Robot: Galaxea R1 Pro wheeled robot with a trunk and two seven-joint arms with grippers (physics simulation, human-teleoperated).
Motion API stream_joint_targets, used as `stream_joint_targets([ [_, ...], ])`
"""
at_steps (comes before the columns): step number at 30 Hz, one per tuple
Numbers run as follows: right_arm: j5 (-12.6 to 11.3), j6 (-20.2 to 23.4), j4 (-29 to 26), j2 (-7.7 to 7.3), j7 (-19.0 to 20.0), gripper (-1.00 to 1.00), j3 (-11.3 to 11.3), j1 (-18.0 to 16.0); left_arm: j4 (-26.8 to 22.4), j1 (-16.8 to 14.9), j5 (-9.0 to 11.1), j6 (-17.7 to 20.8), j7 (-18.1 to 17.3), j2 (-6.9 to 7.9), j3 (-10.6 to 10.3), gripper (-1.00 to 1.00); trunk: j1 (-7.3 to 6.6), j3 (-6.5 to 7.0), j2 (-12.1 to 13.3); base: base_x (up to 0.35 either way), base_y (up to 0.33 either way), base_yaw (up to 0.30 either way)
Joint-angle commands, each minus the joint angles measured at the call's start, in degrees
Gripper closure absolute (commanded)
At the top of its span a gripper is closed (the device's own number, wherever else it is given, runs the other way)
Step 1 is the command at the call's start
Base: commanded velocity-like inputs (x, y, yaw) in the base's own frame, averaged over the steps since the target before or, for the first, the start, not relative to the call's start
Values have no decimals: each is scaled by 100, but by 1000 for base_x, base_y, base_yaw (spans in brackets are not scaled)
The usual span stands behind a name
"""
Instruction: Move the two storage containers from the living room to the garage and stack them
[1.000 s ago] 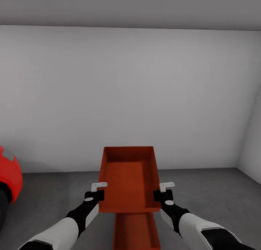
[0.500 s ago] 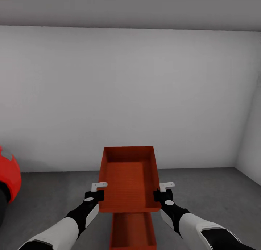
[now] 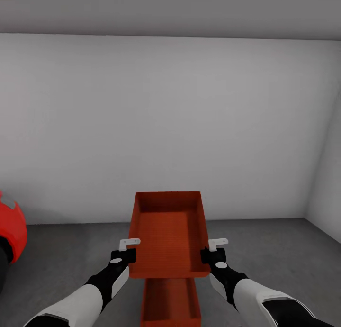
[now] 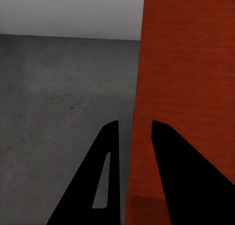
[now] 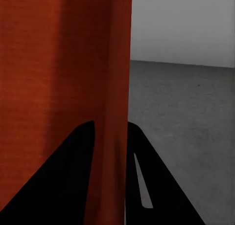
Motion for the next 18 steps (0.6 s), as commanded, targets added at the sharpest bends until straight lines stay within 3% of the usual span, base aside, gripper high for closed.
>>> stream_joint_targets([
  [1,81,16,19,9,7,100,-72,-1,-333,-8,-59,-60,68,-1,150,100,0,-16,-6,-1,-2,0],
  [18,79,16,19,9,2,100,-72,-1,-333,-8,-59,-54,68,-1,150,100,0,-164,-6,0,0,0],
])
